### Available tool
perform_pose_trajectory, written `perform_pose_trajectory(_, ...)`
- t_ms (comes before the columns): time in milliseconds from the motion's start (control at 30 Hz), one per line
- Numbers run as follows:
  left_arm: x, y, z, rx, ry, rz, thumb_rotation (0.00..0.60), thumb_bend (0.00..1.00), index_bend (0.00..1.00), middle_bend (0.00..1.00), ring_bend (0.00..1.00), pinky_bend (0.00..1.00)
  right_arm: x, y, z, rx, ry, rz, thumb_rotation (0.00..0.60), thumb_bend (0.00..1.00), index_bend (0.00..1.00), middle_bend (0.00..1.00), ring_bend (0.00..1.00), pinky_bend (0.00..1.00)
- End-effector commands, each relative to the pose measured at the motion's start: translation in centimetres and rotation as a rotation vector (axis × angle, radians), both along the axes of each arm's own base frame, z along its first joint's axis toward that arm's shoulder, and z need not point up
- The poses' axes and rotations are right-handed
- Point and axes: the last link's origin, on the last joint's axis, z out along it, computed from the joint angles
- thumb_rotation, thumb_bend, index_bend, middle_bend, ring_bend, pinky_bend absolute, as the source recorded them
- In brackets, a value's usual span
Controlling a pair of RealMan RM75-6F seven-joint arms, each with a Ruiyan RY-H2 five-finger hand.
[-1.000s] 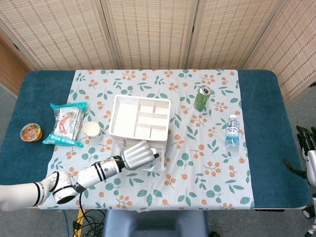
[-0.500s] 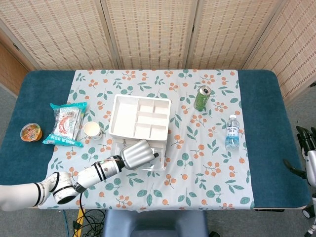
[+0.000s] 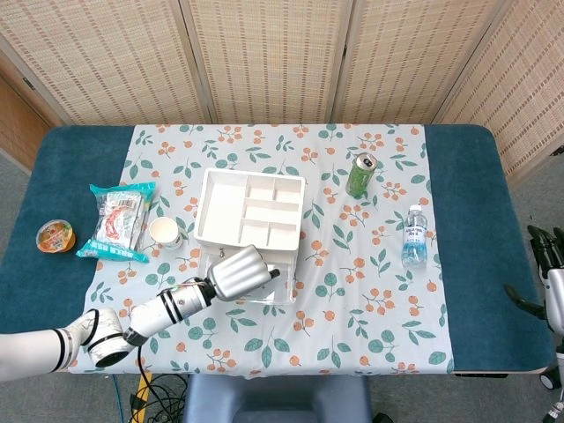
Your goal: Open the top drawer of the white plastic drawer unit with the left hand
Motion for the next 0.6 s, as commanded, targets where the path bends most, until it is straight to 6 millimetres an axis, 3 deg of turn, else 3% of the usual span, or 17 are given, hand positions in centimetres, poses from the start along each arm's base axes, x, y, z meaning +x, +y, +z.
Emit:
perform_pose_trajectory(33, -0.2, 0.0, 0.6, 0.002, -0.025, 0.009, 0.600, 0.42, 0.53, 1.00, 1.00, 1.00, 0.0, 0.0, 0.0, 0.001, -0.001, 0.001, 0.600, 0.22, 0.05, 0.12, 0.09, 0.01)
perform_pose_trajectory(600, -1.9, -1.9, 3.8, -0.004, -0.102, 0.018, 0.600, 0.41, 0.52, 1.00, 1.00, 1.00, 0.3, -0.1, -0.5, 0.013, -0.007, 0.010, 0.600, 0.22, 0.05, 0.12, 0.09, 0.01)
